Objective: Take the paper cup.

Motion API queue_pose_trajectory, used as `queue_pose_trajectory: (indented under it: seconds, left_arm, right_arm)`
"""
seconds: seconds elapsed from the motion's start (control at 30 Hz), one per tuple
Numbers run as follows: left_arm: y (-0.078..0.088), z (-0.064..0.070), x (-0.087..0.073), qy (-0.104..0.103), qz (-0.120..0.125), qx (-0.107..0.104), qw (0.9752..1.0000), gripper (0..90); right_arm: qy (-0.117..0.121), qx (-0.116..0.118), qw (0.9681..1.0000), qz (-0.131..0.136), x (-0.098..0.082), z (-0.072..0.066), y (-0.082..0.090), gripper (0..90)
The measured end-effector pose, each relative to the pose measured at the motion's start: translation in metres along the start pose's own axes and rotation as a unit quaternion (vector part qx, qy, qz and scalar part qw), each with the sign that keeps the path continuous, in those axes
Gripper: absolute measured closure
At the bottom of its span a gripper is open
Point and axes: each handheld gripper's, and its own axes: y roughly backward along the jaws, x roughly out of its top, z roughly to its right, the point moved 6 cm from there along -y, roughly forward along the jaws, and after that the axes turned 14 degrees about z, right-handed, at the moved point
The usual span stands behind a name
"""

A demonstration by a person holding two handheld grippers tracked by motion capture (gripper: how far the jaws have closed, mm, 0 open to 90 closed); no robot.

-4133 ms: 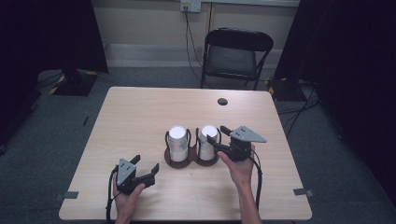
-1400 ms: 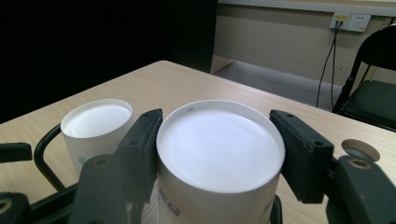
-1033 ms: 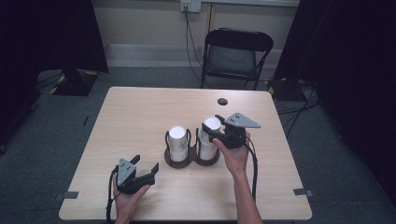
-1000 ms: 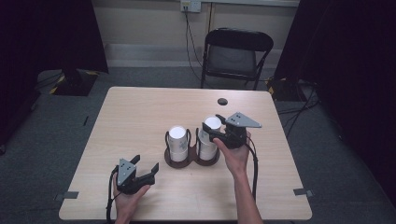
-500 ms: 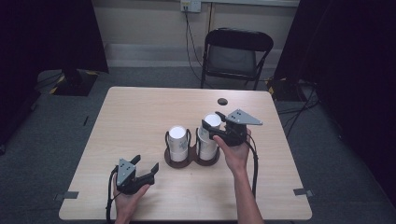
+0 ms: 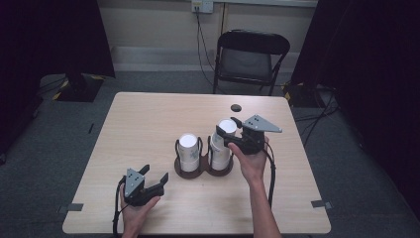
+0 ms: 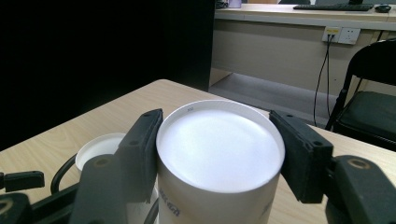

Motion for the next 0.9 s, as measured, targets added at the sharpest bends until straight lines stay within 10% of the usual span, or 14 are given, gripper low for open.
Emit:
queue_pose_trajectory:
  seconds: [0.9]
  left_arm:
    - [-0.003,-0.002,0.000,0.017,-0.006,-0.020,0.9996,26.0]
  right_arm:
    - [-0.089,0.016,0.9945,0.053,0.012,0.007,0.044,37.2]
